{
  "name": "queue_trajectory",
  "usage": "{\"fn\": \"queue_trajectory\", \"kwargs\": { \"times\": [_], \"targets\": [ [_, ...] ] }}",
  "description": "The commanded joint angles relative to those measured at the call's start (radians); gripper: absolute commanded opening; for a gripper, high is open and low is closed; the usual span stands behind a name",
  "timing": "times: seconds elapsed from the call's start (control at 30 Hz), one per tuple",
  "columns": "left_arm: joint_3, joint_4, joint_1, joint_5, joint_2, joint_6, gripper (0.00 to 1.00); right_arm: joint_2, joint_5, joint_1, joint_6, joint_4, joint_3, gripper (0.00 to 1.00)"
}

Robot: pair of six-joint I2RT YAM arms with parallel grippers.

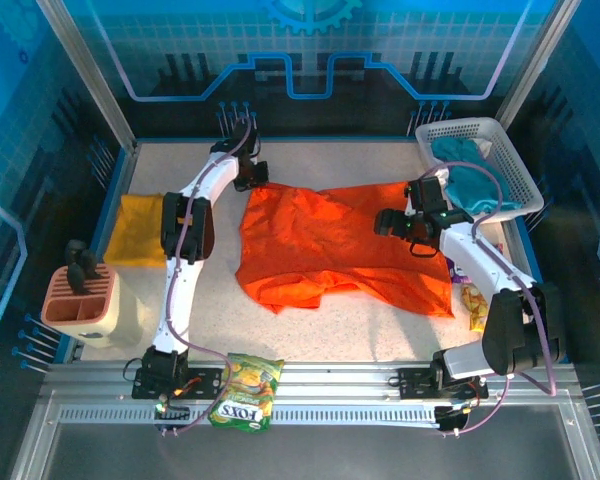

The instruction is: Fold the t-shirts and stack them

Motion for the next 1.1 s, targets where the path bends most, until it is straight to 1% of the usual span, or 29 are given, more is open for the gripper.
{"fn": "queue_trajectory", "kwargs": {
  "times": [0.0, 0.1, 0.2, 0.27, 0.33, 0.4, 0.43, 0.47, 0.5, 0.53, 0.57, 0.6, 0.63, 0.7, 0.73, 0.8, 0.87, 0.93, 1.0, 1.07],
  "targets": [
    [-0.056, -0.007, -0.012, 0.027, -0.111, 0.041, 0.00, -0.029, -0.018, -0.025, 0.011, -0.006, -0.009, 0.93],
    [-0.276, 0.071, -0.043, -0.007, -0.304, 0.061, 0.00, -0.035, -0.022, -0.034, 0.019, 0.007, -0.012, 0.93],
    [-0.602, 0.199, -0.140, -0.132, -0.565, 0.092, 0.00, -0.036, -0.029, -0.046, 0.027, 0.022, -0.021, 0.93],
    [-0.814, 0.283, -0.242, -0.223, -0.730, 0.101, 0.00, -0.035, -0.037, -0.051, 0.029, 0.030, -0.029, 0.92],
    [-0.981, 0.320, -0.345, -0.293, -0.847, 0.086, 0.00, -0.030, -0.046, -0.059, 0.031, 0.040, -0.033, 0.92],
    [-1.126, 0.347, -0.454, -0.362, -0.926, 0.053, 0.00, -0.021, -0.051, -0.064, 0.028, 0.044, -0.033, 0.92],
    [-1.192, 0.360, -0.513, -0.393, -0.955, 0.031, 0.08, -0.017, -0.053, -0.066, 0.027, 0.044, -0.034, 0.92],
    [-1.249, 0.373, -0.569, -0.420, -0.972, 0.015, 0.23, -0.012, -0.054, -0.069, 0.026, 0.046, -0.034, 0.92],
    [-1.285, 0.379, -0.609, -0.441, -0.979, 0.005, 0.34, -0.010, -0.056, -0.070, 0.026, 0.048, -0.038, 0.92],
    [-1.313, 0.369, -0.643, -0.459, -0.978, -0.011, 0.42, -0.003, -0.058, -0.072, 0.025, 0.050, -0.039, 0.92],
    [-1.330, 0.351, -0.656, -0.461, -0.975, -0.036, 0.58, 0.000, -0.062, -0.073, 0.024, 0.052, -0.039, 0.91],
    [-1.341, 0.335, -0.653, -0.461, -0.976, -0.060, 0.75, 0.004, -0.066, -0.075, 0.024, 0.052, -0.039, 0.91],
    [-1.349, 0.320, -0.644, -0.467, -0.983, -0.076, 0.83, 0.007, -0.071, -0.075, 0.025, 0.053, -0.039, 0.91],
    [-1.355, 0.310, -0.605, -0.433, -1.029, -0.086, 0.85, 0.009, -0.081, -0.076, 0.027, 0.055, -0.040, 0.91],
    [-1.360, 0.320, -0.568, -0.392, -1.066, -0.093, 0.86, 0.007, -0.086, -0.075, 0.030, 0.057, -0.042, 0.91],
    [-1.364, 0.359, -0.481, -0.275, -1.125, -0.110, 0.84, 0.001, -0.088, -0.076, 0.031, 0.061, -0.049, 0.91],
    [-1.340, 0.371, -0.398, -0.172, -1.151, -0.145, 0.76, -0.004, -0.089, -0.076, 0.036, 0.070, -0.058, 0.91],
    [-1.306, 0.369, -0.365, -0.113, -1.144, -0.170, 0.68, -0.006, -0.094, -0.076, 0.037, 0.072, -0.066, 0.91],
    [-1.279, 0.368, -0.364, -0.062, -1.121, -0.198, 0.61, -0.007, -0.098, -0.077, 0.039, 0.076, -0.074, 0.91],
    [-1.273, 0.391, -0.364, 0.021, -1.089, -0.247, 0.55, -0.006, -0.099, -0.077, 0.039, 0.081, -0.081, 0.90]
  ]
}}
